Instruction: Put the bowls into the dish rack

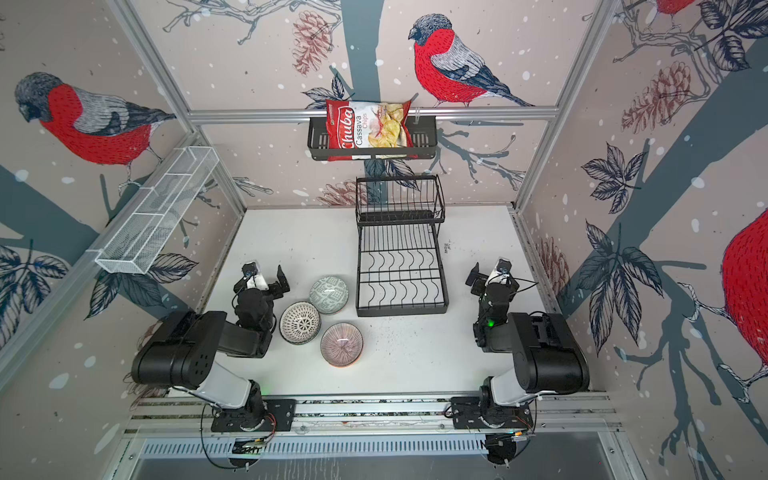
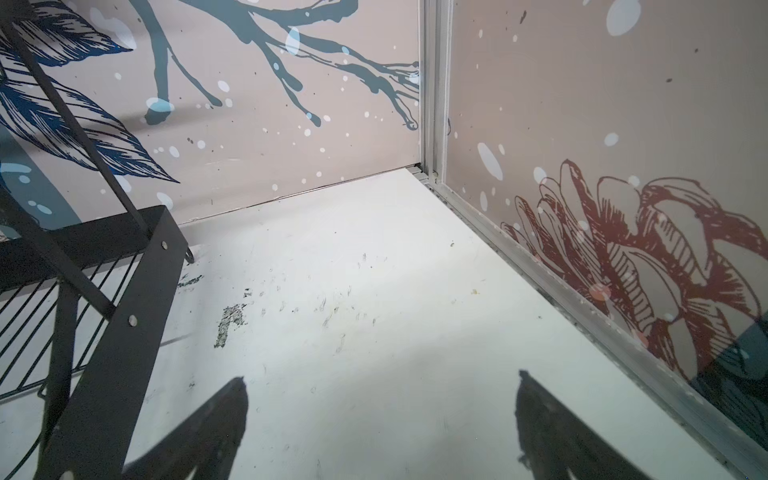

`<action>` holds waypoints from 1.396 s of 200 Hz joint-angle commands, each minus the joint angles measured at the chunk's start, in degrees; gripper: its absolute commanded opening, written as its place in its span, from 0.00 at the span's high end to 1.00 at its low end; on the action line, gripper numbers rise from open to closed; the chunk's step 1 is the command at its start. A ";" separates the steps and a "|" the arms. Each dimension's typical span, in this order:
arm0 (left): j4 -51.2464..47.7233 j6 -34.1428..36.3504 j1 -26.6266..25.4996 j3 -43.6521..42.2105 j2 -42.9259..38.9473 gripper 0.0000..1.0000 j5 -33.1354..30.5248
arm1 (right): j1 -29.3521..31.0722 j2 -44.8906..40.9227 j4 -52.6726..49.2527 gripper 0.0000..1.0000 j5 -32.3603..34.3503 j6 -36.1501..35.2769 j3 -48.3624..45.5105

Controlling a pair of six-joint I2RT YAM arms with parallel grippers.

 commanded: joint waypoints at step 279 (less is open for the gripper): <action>-19.34 -3.99 -0.66 2.91 -18.70 0.02 -8.03 | 0.53 -12.28 -32.46 0.01 4.41 10.09 12.94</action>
